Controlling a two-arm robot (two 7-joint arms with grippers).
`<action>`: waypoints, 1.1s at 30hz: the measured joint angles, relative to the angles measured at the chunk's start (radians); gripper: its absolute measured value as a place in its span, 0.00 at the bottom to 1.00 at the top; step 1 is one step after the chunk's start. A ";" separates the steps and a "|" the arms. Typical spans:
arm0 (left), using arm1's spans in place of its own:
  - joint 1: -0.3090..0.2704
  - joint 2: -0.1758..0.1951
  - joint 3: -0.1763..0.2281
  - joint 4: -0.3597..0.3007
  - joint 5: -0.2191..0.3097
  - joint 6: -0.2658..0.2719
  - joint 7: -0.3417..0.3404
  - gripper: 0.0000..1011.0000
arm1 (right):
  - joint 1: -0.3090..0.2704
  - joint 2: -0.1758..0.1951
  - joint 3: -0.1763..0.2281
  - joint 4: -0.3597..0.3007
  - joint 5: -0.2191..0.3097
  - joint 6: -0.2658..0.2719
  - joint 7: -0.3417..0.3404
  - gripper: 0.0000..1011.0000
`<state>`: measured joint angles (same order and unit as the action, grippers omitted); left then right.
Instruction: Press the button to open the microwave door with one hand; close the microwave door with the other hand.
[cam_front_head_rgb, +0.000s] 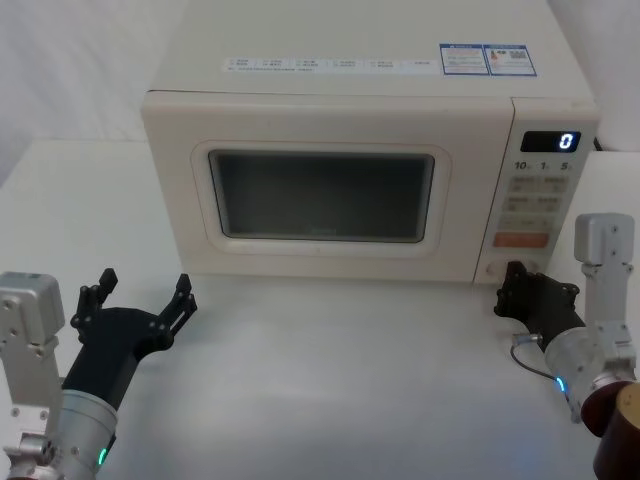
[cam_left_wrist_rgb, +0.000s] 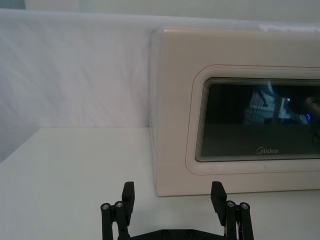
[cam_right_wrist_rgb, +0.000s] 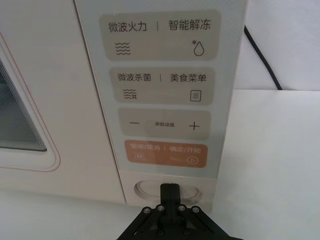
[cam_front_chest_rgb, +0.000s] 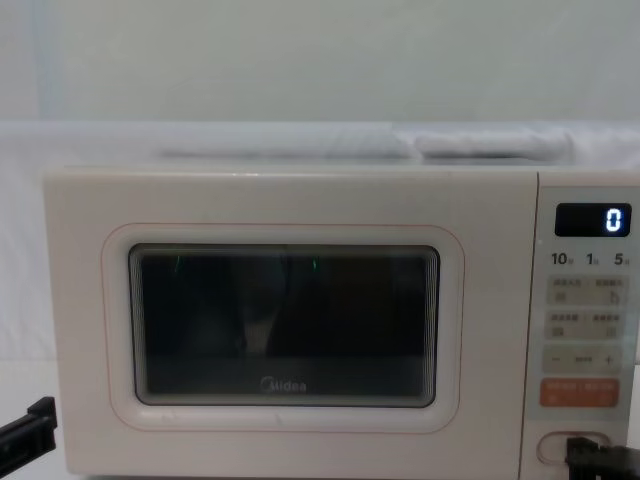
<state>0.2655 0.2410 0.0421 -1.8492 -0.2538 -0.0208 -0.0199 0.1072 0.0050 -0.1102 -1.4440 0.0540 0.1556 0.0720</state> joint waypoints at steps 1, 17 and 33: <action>0.000 0.000 0.000 0.000 0.000 0.000 0.000 0.99 | 0.000 0.000 0.000 0.000 0.000 0.000 0.000 0.00; 0.000 0.000 0.000 0.000 0.000 0.000 0.000 0.99 | 0.030 -0.017 -0.003 0.041 0.001 -0.030 -0.011 0.00; 0.000 0.000 0.000 0.000 0.000 0.000 0.000 0.99 | 0.047 -0.025 -0.011 0.065 -0.008 -0.038 -0.022 0.00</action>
<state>0.2655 0.2409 0.0422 -1.8492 -0.2538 -0.0208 -0.0199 0.1539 -0.0205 -0.1212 -1.3790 0.0465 0.1177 0.0497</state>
